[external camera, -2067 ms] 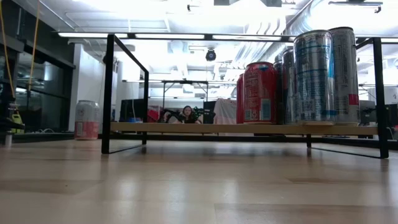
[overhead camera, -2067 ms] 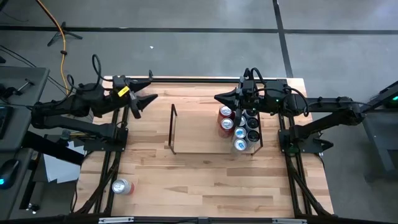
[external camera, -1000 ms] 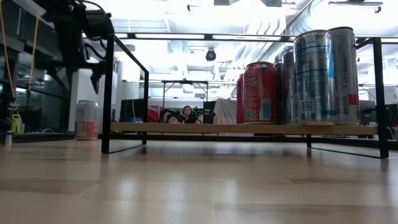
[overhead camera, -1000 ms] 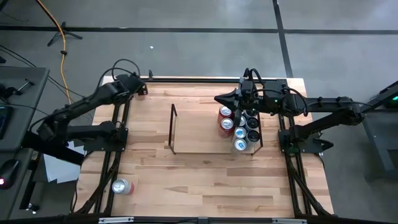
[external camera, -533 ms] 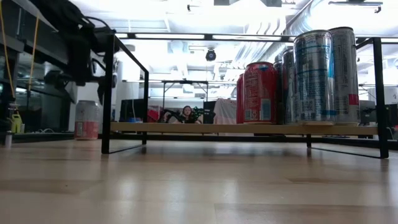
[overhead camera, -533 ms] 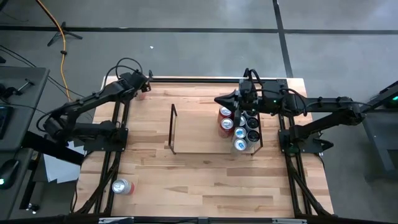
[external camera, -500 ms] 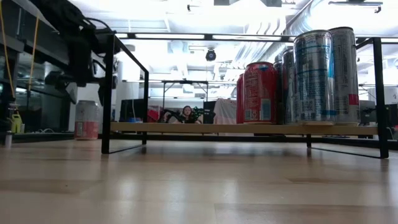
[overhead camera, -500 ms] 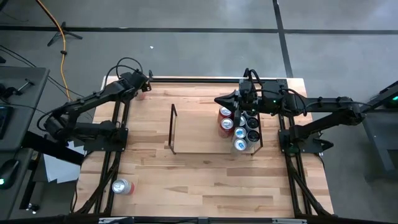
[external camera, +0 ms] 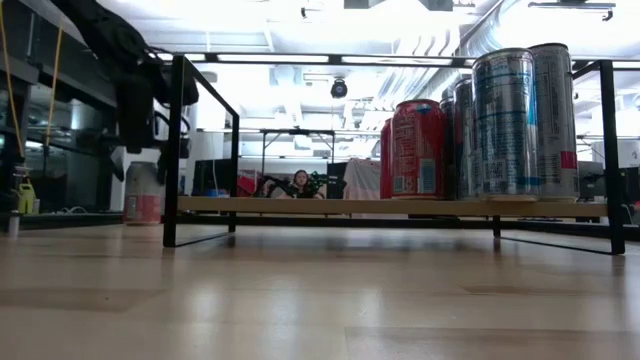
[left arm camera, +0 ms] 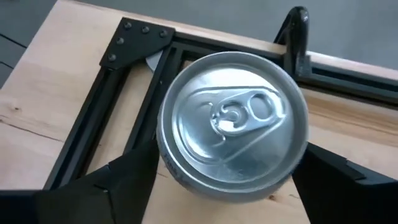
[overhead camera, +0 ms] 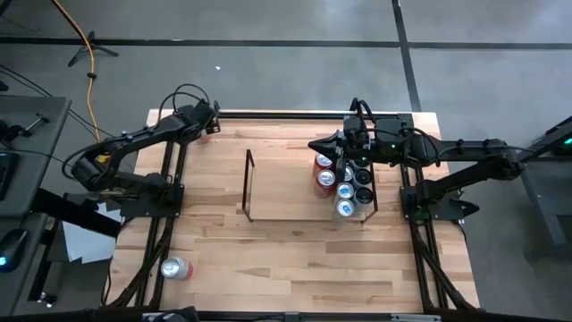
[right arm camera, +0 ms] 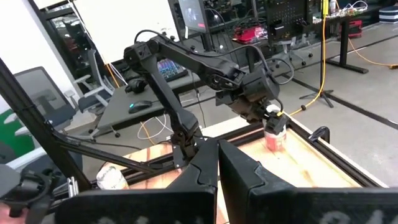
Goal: Place canned beverage on shelf
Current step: Put the white pink soda can on the shelf
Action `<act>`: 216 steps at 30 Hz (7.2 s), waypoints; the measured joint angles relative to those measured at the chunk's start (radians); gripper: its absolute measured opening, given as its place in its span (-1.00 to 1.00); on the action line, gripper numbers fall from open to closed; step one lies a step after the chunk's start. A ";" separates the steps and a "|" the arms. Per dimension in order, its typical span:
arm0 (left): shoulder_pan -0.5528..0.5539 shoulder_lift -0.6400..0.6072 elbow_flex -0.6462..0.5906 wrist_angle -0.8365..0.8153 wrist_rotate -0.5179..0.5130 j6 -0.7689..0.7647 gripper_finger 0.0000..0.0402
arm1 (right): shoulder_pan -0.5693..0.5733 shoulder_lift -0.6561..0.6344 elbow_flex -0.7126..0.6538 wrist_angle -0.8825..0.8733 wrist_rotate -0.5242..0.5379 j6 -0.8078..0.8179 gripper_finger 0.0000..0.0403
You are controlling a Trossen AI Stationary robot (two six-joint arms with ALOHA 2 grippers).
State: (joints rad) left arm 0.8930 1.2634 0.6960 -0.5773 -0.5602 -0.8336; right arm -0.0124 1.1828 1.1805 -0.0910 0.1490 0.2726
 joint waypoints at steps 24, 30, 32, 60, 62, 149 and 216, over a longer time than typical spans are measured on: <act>-0.150 -0.321 0.251 0.020 0.392 0.346 -0.02 | -0.019 0.000 0.000 -0.004 0.005 -0.011 -1.00; -0.313 -0.274 0.530 0.000 0.440 0.461 -0.02 | -0.023 0.000 0.000 -0.004 0.004 -0.011 -1.00; -0.389 -0.242 0.608 -0.024 0.459 0.505 -0.03 | -0.023 0.000 0.000 -0.004 0.004 -0.011 -1.00; -0.920 0.001 0.690 -0.046 0.390 0.663 0.04 | -0.021 0.000 0.000 -0.002 0.000 -0.027 -1.00; -0.921 0.000 0.690 -0.046 0.390 0.663 0.04 | -0.021 0.000 0.000 -0.003 0.000 -0.027 -1.00; -0.864 0.027 0.423 0.206 0.500 0.521 0.75 | -0.020 0.000 0.000 -0.003 0.001 -0.030 -1.00; -1.045 0.229 0.348 0.314 0.308 0.602 -1.00 | 0.093 -0.193 -0.354 0.021 -0.011 0.017 -1.00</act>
State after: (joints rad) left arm -0.1519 1.4921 1.0440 -0.2630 -0.2523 -0.2314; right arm 0.0807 0.9897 0.8265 -0.0697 0.1382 0.2893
